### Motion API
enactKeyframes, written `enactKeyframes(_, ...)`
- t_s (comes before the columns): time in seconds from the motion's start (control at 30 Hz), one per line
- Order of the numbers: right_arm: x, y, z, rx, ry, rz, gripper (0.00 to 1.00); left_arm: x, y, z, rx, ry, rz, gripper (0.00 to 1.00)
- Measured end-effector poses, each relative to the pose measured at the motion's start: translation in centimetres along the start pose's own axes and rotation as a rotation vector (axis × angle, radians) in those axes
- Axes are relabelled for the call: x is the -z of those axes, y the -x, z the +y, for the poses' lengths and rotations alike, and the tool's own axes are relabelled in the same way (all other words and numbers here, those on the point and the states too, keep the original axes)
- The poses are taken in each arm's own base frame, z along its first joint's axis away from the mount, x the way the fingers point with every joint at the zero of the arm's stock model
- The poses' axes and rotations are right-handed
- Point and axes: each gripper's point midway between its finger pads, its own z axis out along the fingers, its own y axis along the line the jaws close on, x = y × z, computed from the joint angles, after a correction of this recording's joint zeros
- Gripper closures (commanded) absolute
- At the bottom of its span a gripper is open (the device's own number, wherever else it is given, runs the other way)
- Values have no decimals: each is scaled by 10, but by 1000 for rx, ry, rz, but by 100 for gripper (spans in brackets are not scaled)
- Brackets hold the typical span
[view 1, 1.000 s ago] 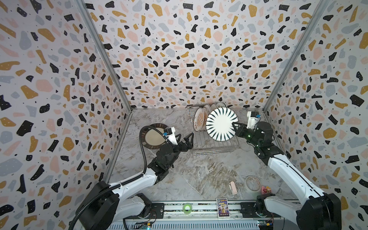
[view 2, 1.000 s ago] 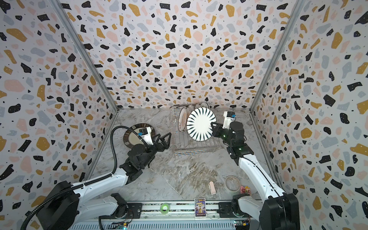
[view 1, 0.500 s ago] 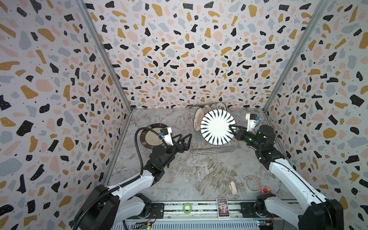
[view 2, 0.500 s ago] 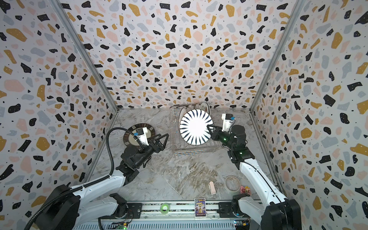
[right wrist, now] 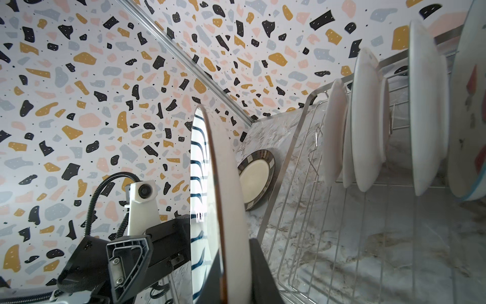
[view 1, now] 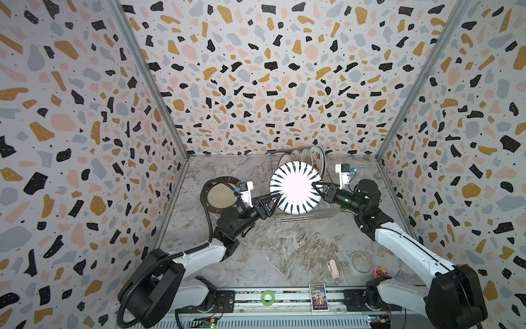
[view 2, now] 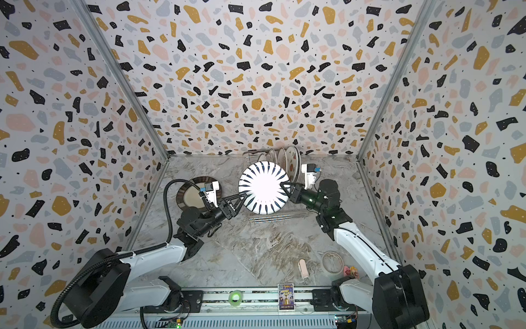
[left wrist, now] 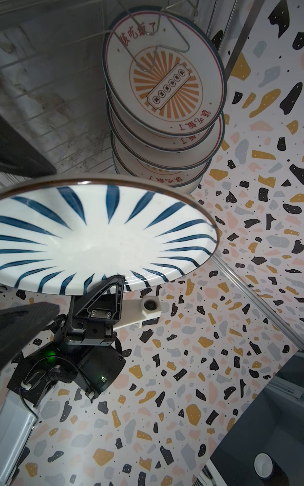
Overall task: Unload the plates from the dish rack
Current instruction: Pick up the plate from the dish rack, then place the plate on the plate.
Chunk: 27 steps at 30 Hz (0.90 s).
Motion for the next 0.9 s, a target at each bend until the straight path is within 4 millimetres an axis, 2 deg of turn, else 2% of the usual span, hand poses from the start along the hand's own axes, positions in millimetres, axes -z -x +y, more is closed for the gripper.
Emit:
enactKeyframes(0.13, -7, -4, 4, -6, 34, 13, 92, 0, 3, 2, 30, 13, -16, 38)
enactKeyframes(0.23, -11, -6, 6, -10, 53, 18, 92, 0, 4, 5, 57, 29, -24, 54)
enactKeyframes(0.37, -18, -10, 8, -19, 83, 32, 92, -2, 1, 9, 90, 34, -23, 57)
enactKeyframes(0.5, -23, -14, 6, -32, 87, 40, 92, -2, 0, 17, 117, 59, -26, 77)
enactKeyframes(0.63, -24, -14, 6, -34, 96, 39, 91, -3, 0, 20, 141, 66, -34, 80)
enactKeyframes(0.77, -26, -11, 3, -41, 102, 31, 87, -3, 5, 15, 200, 38, -53, 95)
enactKeyframes(0.9, -28, -11, 1, -45, 104, 30, 83, -4, 5, 18, 221, 40, -58, 97)
